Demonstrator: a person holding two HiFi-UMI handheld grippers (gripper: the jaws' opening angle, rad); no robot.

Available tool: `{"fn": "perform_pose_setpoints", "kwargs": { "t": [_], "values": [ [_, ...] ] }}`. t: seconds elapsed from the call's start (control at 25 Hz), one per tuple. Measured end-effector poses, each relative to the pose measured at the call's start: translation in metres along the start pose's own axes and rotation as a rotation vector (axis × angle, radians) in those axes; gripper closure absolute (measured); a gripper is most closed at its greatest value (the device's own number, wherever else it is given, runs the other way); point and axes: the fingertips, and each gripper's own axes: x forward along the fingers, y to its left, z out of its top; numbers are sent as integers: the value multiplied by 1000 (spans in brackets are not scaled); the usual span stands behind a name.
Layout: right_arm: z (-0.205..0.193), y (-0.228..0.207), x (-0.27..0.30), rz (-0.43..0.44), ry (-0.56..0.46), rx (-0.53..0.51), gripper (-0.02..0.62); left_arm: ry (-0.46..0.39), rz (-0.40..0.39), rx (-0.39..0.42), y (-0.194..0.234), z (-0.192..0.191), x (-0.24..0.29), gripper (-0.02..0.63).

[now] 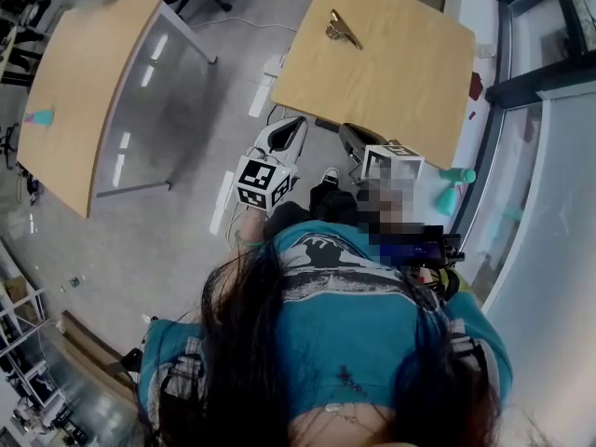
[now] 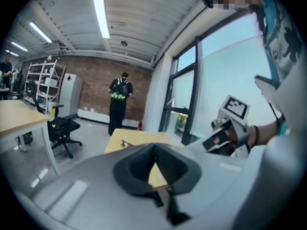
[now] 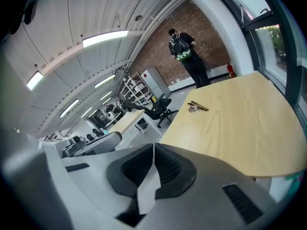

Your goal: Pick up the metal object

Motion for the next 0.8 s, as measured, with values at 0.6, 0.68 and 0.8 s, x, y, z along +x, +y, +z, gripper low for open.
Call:
{"fn": "perform_pose_setpoints", "kwargs": {
  "t": [0.6,0.68,0.8],
  "values": [
    [26,-63,15,-20,4,114,575,187,-7,-14,28,-19,78,522],
    [33,-80,14,-59,-16,145,577,201,-22,-7,37,-19,97,513],
    [53,-102,13,-112,-63,182,575,226,-62,6,49,-17,129,502]
  ]
}}
